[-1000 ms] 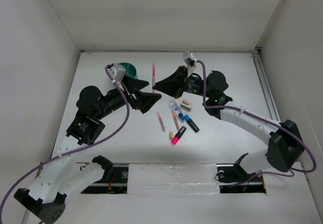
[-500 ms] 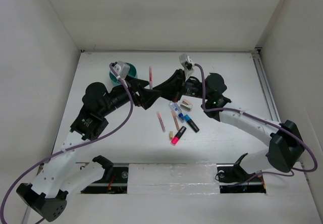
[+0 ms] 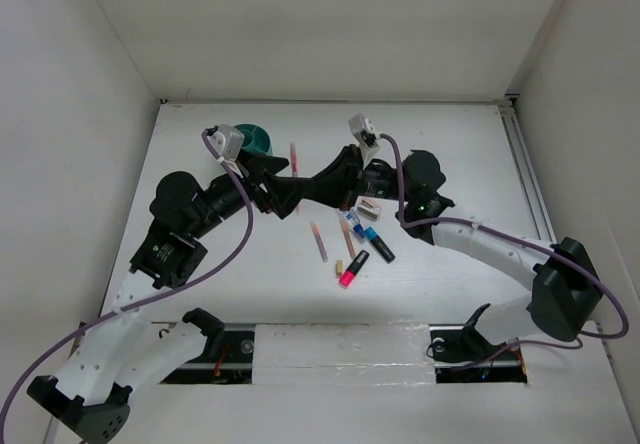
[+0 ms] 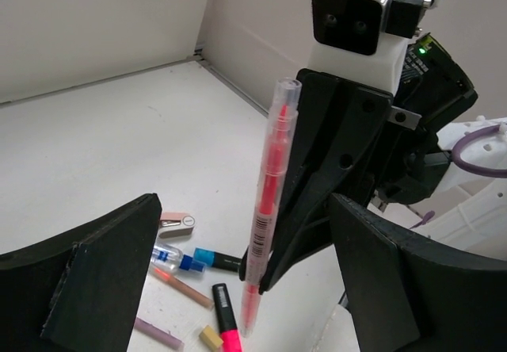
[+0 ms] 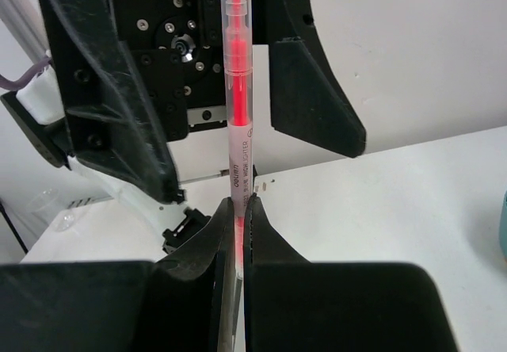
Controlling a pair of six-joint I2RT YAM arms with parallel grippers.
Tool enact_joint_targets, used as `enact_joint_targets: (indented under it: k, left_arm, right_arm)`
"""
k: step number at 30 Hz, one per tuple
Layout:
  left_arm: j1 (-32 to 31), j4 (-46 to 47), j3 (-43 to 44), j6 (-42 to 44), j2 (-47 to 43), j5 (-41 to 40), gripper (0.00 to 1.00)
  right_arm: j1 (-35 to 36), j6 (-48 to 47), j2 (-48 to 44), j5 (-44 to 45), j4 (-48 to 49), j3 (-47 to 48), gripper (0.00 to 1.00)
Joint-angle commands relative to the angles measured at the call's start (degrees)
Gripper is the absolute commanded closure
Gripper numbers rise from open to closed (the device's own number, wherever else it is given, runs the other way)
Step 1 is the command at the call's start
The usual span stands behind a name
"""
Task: Sort the stationery into containers
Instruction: Place the pen in the storage box.
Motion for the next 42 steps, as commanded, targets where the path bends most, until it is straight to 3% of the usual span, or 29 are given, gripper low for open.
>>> enact_joint_targets:
  k: [1,8,9,14,20,22,23,24,27,28,31,36,38,42]
  left_arm:
    - [-0.1,2.3,-0.2,0.2,-0.3,-0.4,0.18]
    - [-0.1,2.3,0.3,0.2,0.8,0.8,0.44]
    - [-0.1,2.3,0.3,0.2,1.4,0.8,0.57]
    - [-0.1,1.3,1.4,0.2,1.9,1.3,1.00]
    - [-0.1,0.8,2.1,0.2,3.7,2.6,1.00]
    - [-0.1,0.2,2.6,0.2,4.4,2.6,1.00]
    - [-0.1,0.2,2.6,0.2,4.4,2.6,1.00]
    - [-0.1,0.2,2.6,0.2,4.9,2.6,1.00]
    - [-0.1,0.2,2.6,0.2,5.4,2.0,1.00]
    - [-0.1,0.2,2.6,0.2,5.9,1.4,1.00]
    - [-0.1,-0.6,4.9,1.0,8.0,-1.4,1.00]
    - [-0.1,-2.6,9.4,2.1,11.6,-13.8,1.00]
    - [-0.1,-2.6,11.7,1.3,15.2,-25.1,1.00]
    - [-0.1,0.1,19.1,0.8,23.5,-39.0,1.00]
  right_arm:
    - [1.0,-0.2,-0.7,-1.3,4.3,-0.1,1.00]
    - [1.6,-0.2,-0.7,-1.3,4.9,0.6,1.00]
    - [1.6,-0.2,-0.7,-1.3,4.9,1.1,1.00]
    - [1.6,-0.2,-1.4,-1.1,4.9,1.1,1.00]
    - [1.0,-0.2,-1.4,-1.1,4.2,1.6,1.00]
    - [0.4,-0.2,-1.4,-1.1,4.2,1.6,0.90]
    - [0.4,-0.2,-1.4,-1.1,3.7,1.6,0.81]
    - [-0.1,-0.2,-1.4,-1.1,3.7,1.6,0.63]
    - [-0.1,-0.7,-1.9,-0.6,3.7,1.1,0.33]
    - [-0.7,-0.7,-1.9,-1.1,3.7,0.6,0.03]
    - [-3.3,-2.7,-4.0,-0.5,0.5,-2.0,0.00]
    - [-7.9,-9.8,-11.8,9.6,-16.7,-7.7,0.00]
    - [-7.3,-15.5,-15.9,19.9,-29.1,-7.7,0.00]
    - [-6.1,-18.0,-21.0,24.7,-35.8,-8.3,0.00]
